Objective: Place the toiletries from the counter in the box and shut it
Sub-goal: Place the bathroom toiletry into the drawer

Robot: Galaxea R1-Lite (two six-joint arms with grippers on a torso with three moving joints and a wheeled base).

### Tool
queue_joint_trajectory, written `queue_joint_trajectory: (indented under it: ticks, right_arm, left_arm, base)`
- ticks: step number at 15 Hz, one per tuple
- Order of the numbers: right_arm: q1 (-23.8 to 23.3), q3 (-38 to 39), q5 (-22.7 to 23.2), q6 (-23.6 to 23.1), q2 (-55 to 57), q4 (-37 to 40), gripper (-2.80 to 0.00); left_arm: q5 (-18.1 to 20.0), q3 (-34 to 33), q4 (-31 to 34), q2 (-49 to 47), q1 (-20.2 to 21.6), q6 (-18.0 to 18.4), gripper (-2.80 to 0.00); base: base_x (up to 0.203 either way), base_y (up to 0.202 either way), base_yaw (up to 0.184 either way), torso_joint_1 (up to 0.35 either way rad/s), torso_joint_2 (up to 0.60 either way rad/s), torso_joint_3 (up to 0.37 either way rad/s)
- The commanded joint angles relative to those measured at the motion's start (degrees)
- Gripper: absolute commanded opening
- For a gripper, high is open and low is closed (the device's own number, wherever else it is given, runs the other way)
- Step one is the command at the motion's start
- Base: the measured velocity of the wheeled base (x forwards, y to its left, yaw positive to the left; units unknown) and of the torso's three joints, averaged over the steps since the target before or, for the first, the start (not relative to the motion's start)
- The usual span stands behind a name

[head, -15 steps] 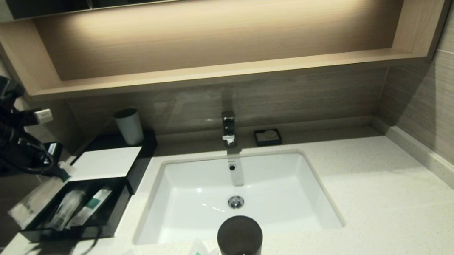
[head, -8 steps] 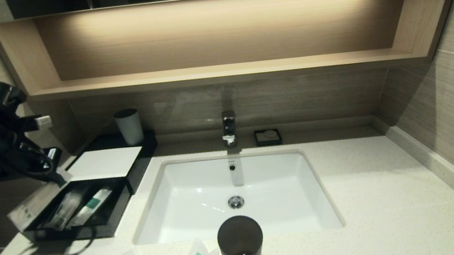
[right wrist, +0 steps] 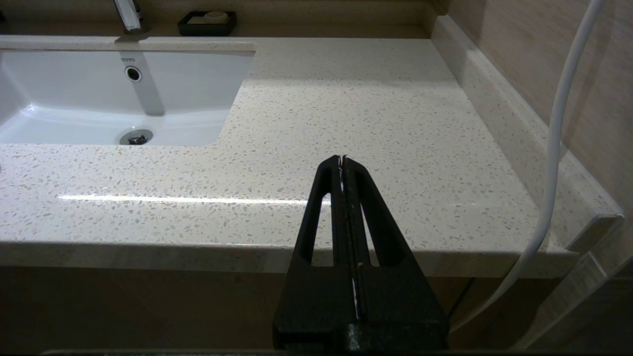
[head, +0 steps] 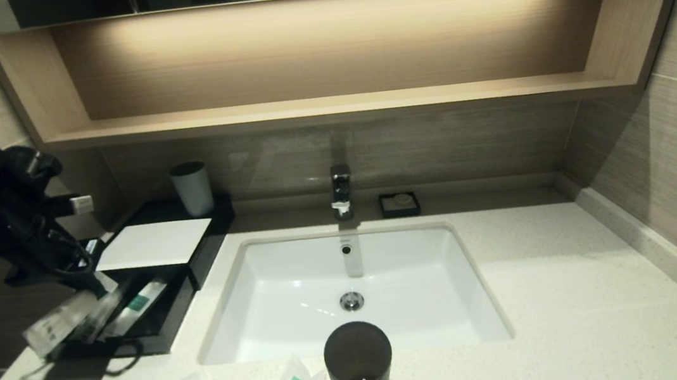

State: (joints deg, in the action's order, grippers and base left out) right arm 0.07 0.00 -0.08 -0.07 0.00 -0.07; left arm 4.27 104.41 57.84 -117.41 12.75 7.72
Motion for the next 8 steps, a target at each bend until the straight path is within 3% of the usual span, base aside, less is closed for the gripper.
queue_joint_trajectory:
  ticks: [1,8]
  right_arm:
    - [0.0,0.1,0.0,0.0,0.0,0.0,-2.80]
    - [0.0,0.0,0.0,0.0,0.0,0.0,-2.80]
  left_arm:
    - [-0.4,0.3,0.3,-2.2,0.3,0.1,-2.80]
    - [-0.8,2.7,-0.2,-5.4,0.5,0.3,-2.80]
  base:
    - [0.000,0.000,0.000,0.000,0.00,0.000]
    - [0.000,0.000,0.000,0.000,0.00,0.000]
